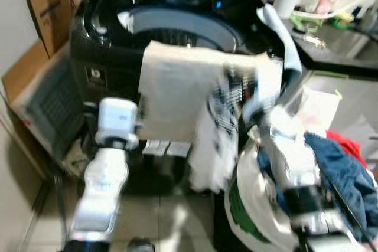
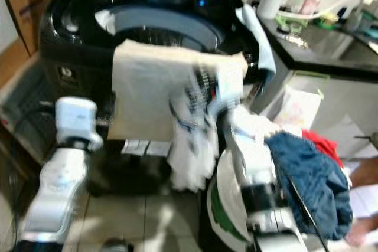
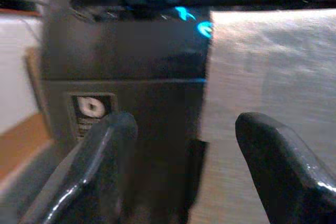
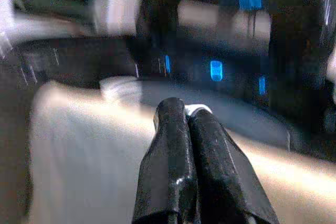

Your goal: Clothes washing

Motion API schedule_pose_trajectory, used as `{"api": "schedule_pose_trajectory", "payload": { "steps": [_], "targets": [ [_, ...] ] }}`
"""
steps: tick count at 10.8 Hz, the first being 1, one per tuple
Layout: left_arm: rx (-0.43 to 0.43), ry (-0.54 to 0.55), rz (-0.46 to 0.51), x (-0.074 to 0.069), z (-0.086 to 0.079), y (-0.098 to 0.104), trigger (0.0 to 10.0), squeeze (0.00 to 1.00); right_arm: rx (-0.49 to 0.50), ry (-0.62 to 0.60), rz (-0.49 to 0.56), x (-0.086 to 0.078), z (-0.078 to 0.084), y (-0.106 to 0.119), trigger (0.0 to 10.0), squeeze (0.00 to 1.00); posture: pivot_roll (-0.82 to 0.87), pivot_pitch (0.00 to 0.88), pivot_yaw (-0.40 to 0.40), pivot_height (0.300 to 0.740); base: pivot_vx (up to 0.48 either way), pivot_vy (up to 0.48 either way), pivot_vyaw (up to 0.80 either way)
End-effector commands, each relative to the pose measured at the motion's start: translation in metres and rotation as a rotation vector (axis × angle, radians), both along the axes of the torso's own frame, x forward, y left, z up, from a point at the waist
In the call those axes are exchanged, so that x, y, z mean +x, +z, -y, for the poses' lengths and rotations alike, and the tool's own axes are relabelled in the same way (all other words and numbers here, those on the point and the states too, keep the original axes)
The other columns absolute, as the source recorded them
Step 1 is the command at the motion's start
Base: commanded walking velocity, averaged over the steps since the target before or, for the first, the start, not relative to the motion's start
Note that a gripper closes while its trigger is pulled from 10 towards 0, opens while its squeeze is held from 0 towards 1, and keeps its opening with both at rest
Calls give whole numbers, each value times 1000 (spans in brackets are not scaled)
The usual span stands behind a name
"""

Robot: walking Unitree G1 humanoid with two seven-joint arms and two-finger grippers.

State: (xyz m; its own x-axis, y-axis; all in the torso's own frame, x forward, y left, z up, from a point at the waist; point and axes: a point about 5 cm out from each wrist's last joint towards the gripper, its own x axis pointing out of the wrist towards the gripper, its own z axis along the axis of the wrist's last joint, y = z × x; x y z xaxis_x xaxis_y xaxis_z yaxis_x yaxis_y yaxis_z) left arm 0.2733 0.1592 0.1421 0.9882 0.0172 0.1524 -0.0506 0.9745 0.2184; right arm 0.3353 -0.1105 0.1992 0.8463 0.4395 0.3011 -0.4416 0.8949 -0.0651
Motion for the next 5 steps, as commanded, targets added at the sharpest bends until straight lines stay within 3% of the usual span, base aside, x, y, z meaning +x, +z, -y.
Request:
{"api": "schedule_pose_trajectory", "payload": {
  "steps": [1, 5],
  "targets": [
    [-2, -19, 29, 3, 9, 7, 10000, 0, 25, -40, 45, 3, 12, 18, 10000, 0, 189, 0, -130, 740, 0, 0, 0],
    [7, -42, 14, 3, 14, 4, 10000, 0, 3, -92, -25, 4, 21, -2, 10000, 0, 194, 0, -130, 740, 0, 0, 0]
  ]
}}
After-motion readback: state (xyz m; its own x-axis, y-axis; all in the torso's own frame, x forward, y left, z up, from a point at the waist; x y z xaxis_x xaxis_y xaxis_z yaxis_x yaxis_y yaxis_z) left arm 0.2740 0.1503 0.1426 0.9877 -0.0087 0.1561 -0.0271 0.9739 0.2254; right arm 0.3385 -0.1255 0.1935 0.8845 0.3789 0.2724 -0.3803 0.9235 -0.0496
